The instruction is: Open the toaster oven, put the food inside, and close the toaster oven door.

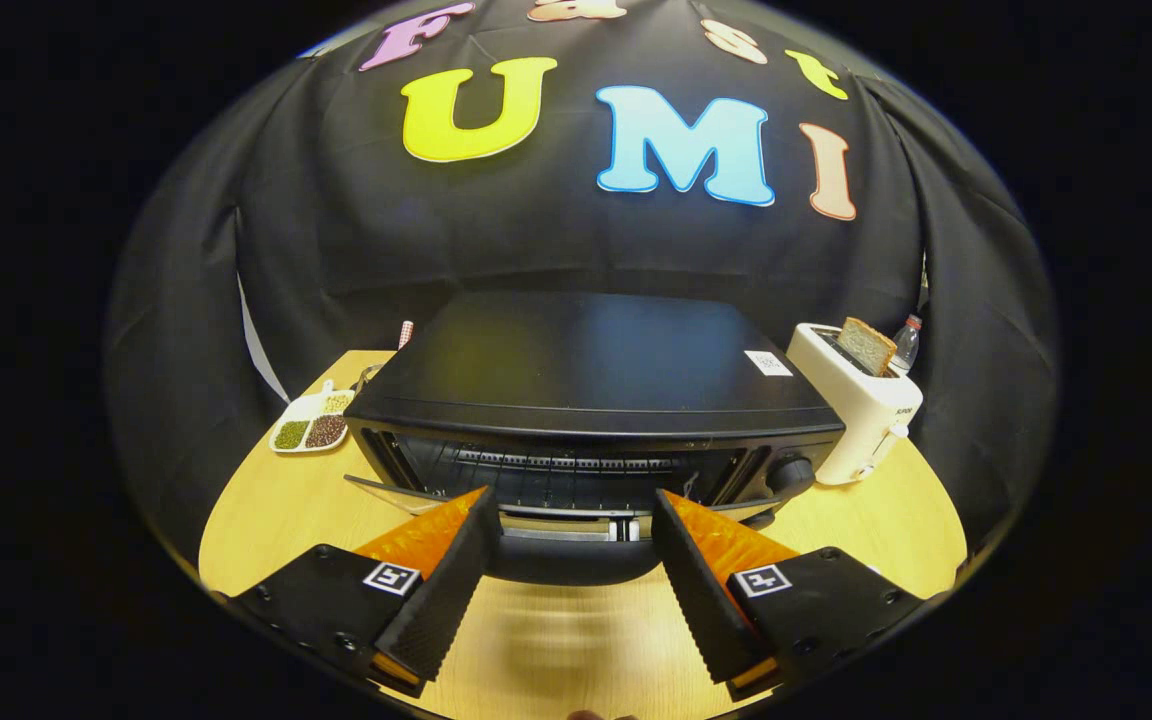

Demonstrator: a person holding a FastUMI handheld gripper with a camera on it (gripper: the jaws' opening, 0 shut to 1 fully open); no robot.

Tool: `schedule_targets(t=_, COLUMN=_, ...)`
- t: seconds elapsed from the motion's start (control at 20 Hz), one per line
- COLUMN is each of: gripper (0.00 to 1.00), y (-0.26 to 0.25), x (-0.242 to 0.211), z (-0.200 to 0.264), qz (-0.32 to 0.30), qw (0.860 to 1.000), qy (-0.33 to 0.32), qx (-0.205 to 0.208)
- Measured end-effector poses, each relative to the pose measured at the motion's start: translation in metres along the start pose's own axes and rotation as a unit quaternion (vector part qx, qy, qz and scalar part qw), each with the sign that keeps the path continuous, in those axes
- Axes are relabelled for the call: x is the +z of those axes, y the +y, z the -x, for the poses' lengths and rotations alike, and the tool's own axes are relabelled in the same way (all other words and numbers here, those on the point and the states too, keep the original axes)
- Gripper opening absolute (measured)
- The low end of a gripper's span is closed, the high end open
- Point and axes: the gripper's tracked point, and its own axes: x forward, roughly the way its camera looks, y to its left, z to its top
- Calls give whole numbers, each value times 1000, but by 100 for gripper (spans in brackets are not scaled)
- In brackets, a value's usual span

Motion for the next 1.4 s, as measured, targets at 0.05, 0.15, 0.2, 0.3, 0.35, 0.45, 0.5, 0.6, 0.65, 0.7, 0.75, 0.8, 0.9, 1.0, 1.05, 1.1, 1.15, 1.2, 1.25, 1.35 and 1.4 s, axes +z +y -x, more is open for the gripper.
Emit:
schedule_targets(t=0.05, gripper=98, y=0, x=-1, z=0, qz=2, qw=1000, qy=0, qx=0)
schedule_targets(t=0.15, gripper=98, y=1, x=-3, z=3, qz=-1, qw=1000, qy=2, qx=-1)
schedule_targets(t=0.2, gripper=98, y=1, x=-4, z=4, qz=1, qw=1000, qy=1, qx=-1)
schedule_targets(t=0.3, gripper=98, y=0, x=-9, z=7, qz=2, qw=1000, qy=3, qx=-1)
schedule_targets(t=0.35, gripper=98, y=2, x=-13, z=9, qz=3, qw=1000, qy=5, qx=-1)
schedule_targets(t=0.45, gripper=98, y=2, x=-19, z=13, qz=6, qw=1000, qy=9, qx=0)
schedule_targets(t=0.5, gripper=98, y=2, x=-22, z=15, qz=6, qw=1000, qy=12, qx=0)
schedule_targets(t=0.6, gripper=98, y=2, x=-30, z=19, qz=8, qw=1000, qy=19, qx=1)
schedule_targets(t=0.65, gripper=98, y=2, x=-36, z=21, qz=9, qw=1000, qy=25, qx=2)
schedule_targets(t=0.7, gripper=98, y=2, x=-41, z=23, qz=10, qw=999, qy=32, qx=3)
schedule_targets(t=0.75, gripper=98, y=3, x=-46, z=25, qz=12, qw=999, qy=38, qx=3)
schedule_targets(t=0.8, gripper=98, y=3, x=-52, z=28, qz=13, qw=999, qy=46, qx=3)
schedule_targets(t=0.9, gripper=98, y=4, x=-69, z=32, qz=14, qw=997, qy=72, qx=5)
schedule_targets(t=1.0, gripper=98, y=4, x=-104, z=31, qz=12, qw=992, qy=124, qx=16)
schedule_targets(t=1.05, gripper=98, y=7, x=-123, z=31, qz=4, qw=987, qy=159, qx=31)
schedule_targets(t=1.1, gripper=99, y=6, x=-144, z=33, qz=-5, qw=979, qy=199, qx=38)
schedule_targets(t=1.15, gripper=99, y=-1, x=-163, z=38, qz=-12, qw=973, qy=228, qx=36)
schedule_targets(t=1.2, gripper=99, y=-10, x=-171, z=41, qz=-19, qw=970, qy=241, qx=32)
schedule_targets(t=1.25, gripper=99, y=-20, x=-177, z=43, qz=-22, qw=969, qy=243, qx=30)
schedule_targets(t=1.35, gripper=99, y=-32, x=-180, z=51, qz=-4, qw=970, qy=239, qx=29)
schedule_targets(t=1.4, gripper=99, y=-40, x=-176, z=54, qz=6, qw=972, qy=233, qx=27)
